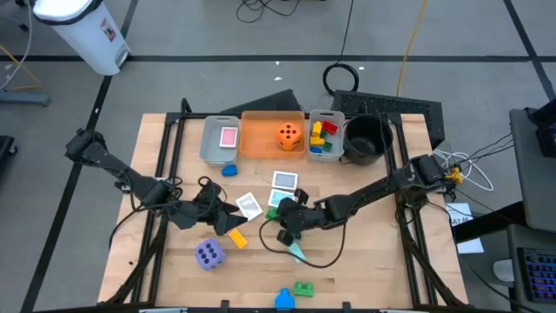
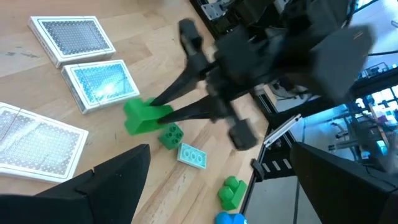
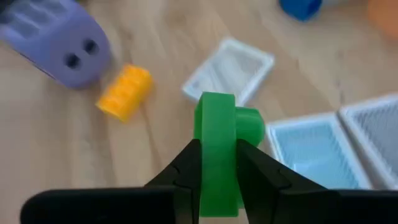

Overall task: Pick & Place Toys
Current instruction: Put the green game piece into the right gray bin

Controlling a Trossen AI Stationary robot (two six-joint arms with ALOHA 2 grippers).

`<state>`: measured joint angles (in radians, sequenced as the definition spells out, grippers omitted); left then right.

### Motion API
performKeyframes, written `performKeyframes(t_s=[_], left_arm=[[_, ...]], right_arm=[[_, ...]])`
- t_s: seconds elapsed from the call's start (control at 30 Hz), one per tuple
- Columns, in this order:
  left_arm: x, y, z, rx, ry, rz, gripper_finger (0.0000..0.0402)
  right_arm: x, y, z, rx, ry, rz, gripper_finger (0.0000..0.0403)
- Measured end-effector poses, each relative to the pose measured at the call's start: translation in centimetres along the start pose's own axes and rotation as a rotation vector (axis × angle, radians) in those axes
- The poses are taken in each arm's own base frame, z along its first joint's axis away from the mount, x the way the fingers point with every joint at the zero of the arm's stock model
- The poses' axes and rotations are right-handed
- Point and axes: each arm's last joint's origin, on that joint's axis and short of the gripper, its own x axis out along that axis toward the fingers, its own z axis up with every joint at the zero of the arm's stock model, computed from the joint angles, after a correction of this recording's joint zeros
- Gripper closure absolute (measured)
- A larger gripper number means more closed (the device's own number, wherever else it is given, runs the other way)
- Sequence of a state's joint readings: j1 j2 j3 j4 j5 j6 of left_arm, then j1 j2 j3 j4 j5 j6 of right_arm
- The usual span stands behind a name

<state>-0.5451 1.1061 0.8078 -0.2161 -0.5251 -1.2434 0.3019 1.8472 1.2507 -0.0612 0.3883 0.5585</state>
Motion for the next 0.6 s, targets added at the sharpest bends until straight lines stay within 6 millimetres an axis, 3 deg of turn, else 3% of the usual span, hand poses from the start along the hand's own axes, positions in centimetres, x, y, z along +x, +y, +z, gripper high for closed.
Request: performKeyframes(t_s=[0.33, 0.5, 0.6], left_arm=[[0.7, 0.5, 1.4, -0.052, -0.055, 0.026, 0.0007], [1.3, 0.7, 3.0, -0.107, -0.111, 0.023, 0.0007], [1.9, 0.9, 4.5, -0.151, -0.12, -0.009, 0.0007]], right_arm=[[-6.1, -0.7, 6.1, 0.034, -0.281, 0.117, 0.0337], [-8.4, -1.8, 8.2, 0.048, -0.371, 0.129, 0.0339], [-8.9, -2.4, 8.8, 0.052, -0.394, 0.122, 0.0337]])
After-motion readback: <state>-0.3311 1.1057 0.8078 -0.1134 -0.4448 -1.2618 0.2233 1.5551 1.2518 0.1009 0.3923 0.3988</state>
